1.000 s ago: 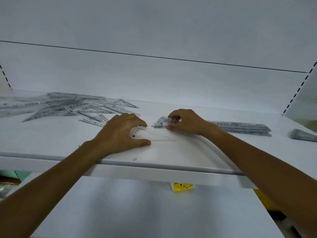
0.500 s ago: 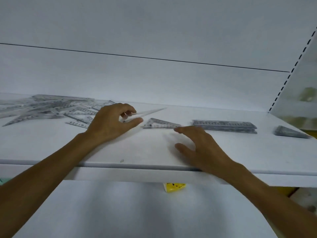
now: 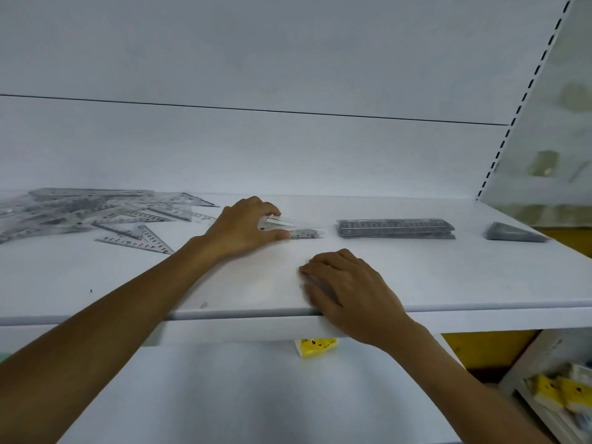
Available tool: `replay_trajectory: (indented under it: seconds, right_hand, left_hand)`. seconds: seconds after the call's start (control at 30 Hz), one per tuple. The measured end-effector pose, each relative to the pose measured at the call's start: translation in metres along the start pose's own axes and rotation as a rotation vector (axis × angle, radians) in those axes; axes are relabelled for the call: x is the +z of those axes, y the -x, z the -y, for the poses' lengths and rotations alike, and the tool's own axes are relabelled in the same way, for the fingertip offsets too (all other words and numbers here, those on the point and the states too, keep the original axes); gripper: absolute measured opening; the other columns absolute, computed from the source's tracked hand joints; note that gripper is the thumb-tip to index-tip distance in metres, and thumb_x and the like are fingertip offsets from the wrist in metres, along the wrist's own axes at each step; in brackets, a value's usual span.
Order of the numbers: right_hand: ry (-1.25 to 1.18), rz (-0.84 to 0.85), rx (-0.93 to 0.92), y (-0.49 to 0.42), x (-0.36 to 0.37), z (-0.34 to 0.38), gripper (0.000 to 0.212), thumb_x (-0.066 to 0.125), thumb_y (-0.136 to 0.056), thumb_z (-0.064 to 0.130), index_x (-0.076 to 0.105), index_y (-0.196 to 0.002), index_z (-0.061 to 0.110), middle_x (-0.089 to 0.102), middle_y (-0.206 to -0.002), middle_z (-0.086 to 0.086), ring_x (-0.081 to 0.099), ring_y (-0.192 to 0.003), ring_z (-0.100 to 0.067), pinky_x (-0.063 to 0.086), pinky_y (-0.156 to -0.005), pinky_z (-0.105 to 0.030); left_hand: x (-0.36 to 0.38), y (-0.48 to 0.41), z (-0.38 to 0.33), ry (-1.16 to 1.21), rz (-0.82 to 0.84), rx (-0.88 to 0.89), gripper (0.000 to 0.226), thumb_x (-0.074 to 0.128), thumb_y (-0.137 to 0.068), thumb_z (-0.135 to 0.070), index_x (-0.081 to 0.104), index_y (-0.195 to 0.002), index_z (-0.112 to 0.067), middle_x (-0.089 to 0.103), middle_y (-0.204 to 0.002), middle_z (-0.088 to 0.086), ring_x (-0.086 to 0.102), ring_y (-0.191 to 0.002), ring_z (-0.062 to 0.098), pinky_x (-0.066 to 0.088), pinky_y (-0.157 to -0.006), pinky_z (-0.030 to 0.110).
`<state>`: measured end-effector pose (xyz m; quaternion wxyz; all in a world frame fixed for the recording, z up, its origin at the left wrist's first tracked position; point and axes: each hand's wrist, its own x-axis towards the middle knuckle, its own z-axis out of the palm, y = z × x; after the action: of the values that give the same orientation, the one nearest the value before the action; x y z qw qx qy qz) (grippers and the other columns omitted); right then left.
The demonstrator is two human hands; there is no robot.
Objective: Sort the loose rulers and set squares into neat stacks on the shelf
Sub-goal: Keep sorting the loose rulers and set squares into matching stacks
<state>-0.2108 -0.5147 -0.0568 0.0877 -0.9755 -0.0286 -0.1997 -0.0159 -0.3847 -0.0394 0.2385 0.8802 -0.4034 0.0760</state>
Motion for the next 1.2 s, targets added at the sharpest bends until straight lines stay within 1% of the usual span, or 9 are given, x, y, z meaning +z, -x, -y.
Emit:
replay_trajectory:
  seconds: [0.23, 0.33, 0.5, 0.67, 0.8, 0.93, 1.0, 1.1, 1.2]
  right_hand:
    - [0.003, -0.012, 0.022, 0.001, -0.002, 0.003, 0.035, 0.041, -0.089, 0.033, 0.063, -0.112, 0.019, 0.062, -0.113, 0.004, 0.053, -0.104, -0.018, 0.042, -0.087, -0.030]
    - [0.009, -0.013, 0.021, 0.001, -0.002, 0.005, 0.036, 0.040, -0.088, 0.031, 0.064, -0.110, 0.017, 0.063, -0.112, 0.002, 0.055, -0.102, -0.020, 0.044, -0.086, -0.031]
    - [0.002, -0.037, 0.020, 0.002, -0.001, 0.006, 0.033, 0.043, -0.087, 0.029, 0.066, -0.107, 0.016, 0.065, -0.108, 0.002, 0.058, -0.098, -0.021, 0.047, -0.082, -0.032]
    - [-0.002, -0.059, 0.017, 0.003, 0.000, 0.006, 0.031, 0.045, -0.086, 0.029, 0.066, -0.104, 0.017, 0.066, -0.105, 0.003, 0.058, -0.095, -0.020, 0.047, -0.080, -0.031]
    - [-0.007, -0.069, 0.012, 0.002, 0.002, 0.003, 0.032, 0.043, -0.087, 0.031, 0.065, -0.106, 0.018, 0.065, -0.106, 0.004, 0.056, -0.097, -0.019, 0.045, -0.081, -0.030]
    - [-0.009, -0.067, -0.003, 0.001, 0.003, -0.001, 0.030, 0.045, -0.088, 0.031, 0.064, -0.108, 0.019, 0.064, -0.108, 0.005, 0.053, -0.100, -0.018, 0.042, -0.083, -0.030]
    - [-0.004, -0.050, -0.025, 0.000, 0.002, -0.003, 0.029, 0.046, -0.091, 0.029, 0.061, -0.113, 0.019, 0.061, -0.111, 0.005, 0.050, -0.102, -0.017, 0.041, -0.086, -0.030]
    - [0.027, 0.002, -0.055, -0.003, 0.001, -0.006, 0.030, 0.044, -0.091, 0.027, 0.057, -0.117, 0.020, 0.057, -0.113, 0.005, 0.046, -0.104, -0.015, 0.039, -0.087, -0.031]
    - [0.064, 0.053, -0.067, -0.017, -0.002, -0.006, 0.031, 0.045, -0.090, 0.023, 0.054, -0.119, 0.018, 0.055, -0.114, 0.001, 0.045, -0.108, -0.019, 0.037, -0.089, -0.030]
  left_hand:
    - [0.011, -0.005, 0.006, 0.027, 0.025, -0.010, 0.053, 0.065, -0.074, -0.055, 0.054, -0.120, -0.030, 0.050, -0.120, -0.004, 0.047, -0.112, 0.015, 0.037, -0.096, 0.035]
    - [0.014, -0.006, 0.009, 0.059, 0.022, -0.001, 0.052, 0.066, -0.075, -0.052, 0.052, -0.121, -0.033, 0.050, -0.122, -0.008, 0.047, -0.113, 0.013, 0.036, -0.091, 0.029]
    - [0.018, -0.008, 0.013, 0.078, 0.015, -0.003, 0.050, 0.065, -0.076, -0.052, 0.053, -0.120, -0.033, 0.052, -0.122, -0.008, 0.048, -0.113, 0.012, 0.039, -0.092, 0.029]
    - [0.022, -0.008, 0.018, 0.104, 0.017, -0.006, 0.050, 0.061, -0.078, -0.053, 0.051, -0.122, -0.031, 0.053, -0.125, -0.005, 0.047, -0.113, 0.010, 0.033, -0.085, 0.023]
    - [0.021, -0.008, 0.017, 0.087, -0.001, 0.008, 0.048, 0.060, -0.080, -0.052, 0.053, -0.122, -0.029, 0.052, -0.127, -0.006, 0.046, -0.116, 0.011, 0.031, -0.087, 0.022]
    - [0.014, -0.003, 0.010, 0.048, -0.113, 0.036, 0.041, 0.060, -0.082, -0.048, 0.054, -0.118, -0.029, 0.051, -0.124, -0.004, 0.044, -0.119, 0.015, 0.034, -0.095, 0.027]
    - [0.007, 0.003, 0.008, 0.000, -0.153, 0.038, 0.037, 0.058, -0.084, -0.044, 0.055, -0.117, -0.028, 0.050, -0.124, -0.001, 0.042, -0.119, 0.017, 0.032, -0.094, 0.028]
    - [-0.009, 0.021, 0.014, -0.043, -0.140, -0.002, 0.031, 0.058, -0.085, -0.043, 0.058, -0.111, -0.028, 0.050, -0.124, 0.000, 0.040, -0.120, 0.019, 0.031, -0.094, 0.028]
    - [-0.029, 0.048, 0.029, -0.057, -0.154, -0.012, 0.024, 0.061, -0.083, -0.038, 0.063, -0.104, -0.028, 0.052, -0.123, -0.002, 0.042, -0.120, 0.017, 0.031, -0.096, 0.028]
